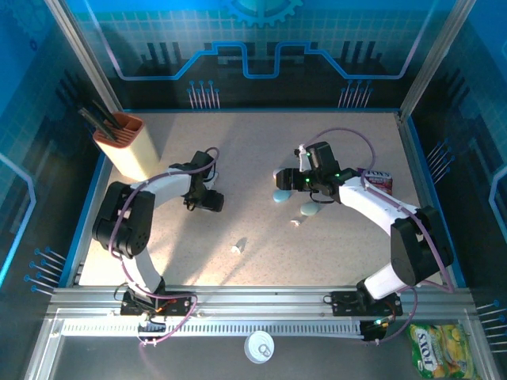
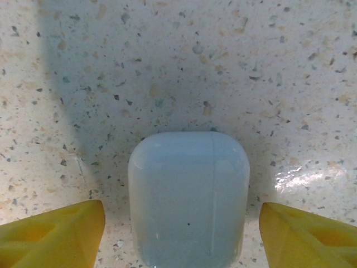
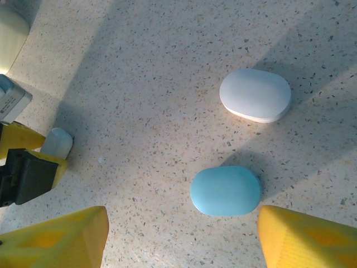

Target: Insert the wireless bluetooth earbuds into the charging case

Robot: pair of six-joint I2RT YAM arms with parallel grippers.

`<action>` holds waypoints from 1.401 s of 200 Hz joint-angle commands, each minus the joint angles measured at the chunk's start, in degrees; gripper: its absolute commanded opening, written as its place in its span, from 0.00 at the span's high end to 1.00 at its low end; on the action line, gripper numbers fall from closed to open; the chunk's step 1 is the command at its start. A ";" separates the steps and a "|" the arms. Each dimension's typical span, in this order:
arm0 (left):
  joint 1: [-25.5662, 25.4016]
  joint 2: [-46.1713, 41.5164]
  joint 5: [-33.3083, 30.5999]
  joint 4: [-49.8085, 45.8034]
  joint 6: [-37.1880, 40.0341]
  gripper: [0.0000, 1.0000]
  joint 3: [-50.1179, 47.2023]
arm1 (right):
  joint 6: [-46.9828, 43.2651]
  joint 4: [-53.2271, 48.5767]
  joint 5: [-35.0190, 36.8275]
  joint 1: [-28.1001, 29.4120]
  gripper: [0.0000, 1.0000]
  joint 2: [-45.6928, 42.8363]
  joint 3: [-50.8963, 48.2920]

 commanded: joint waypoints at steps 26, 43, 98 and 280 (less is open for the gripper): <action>0.40 2.42 1.07 -1.83 -0.60 0.42 2.11 | -0.52 -1.26 0.41 0.36 0.29 -1.85 0.73; 0.32 2.51 1.30 -1.83 -0.37 0.60 2.04 | -0.57 -1.40 0.20 0.36 0.29 -2.20 0.83; -0.74 -2.96 2.03 2.17 2.96 0.58 -1.18 | -0.98 -2.58 -1.12 0.36 0.29 -4.38 1.69; -8.43 -27.92 18.87 53.35 -55.50 0.60 -15.09 | -9.11 30.94 -2.23 7.92 0.28 -19.84 -16.09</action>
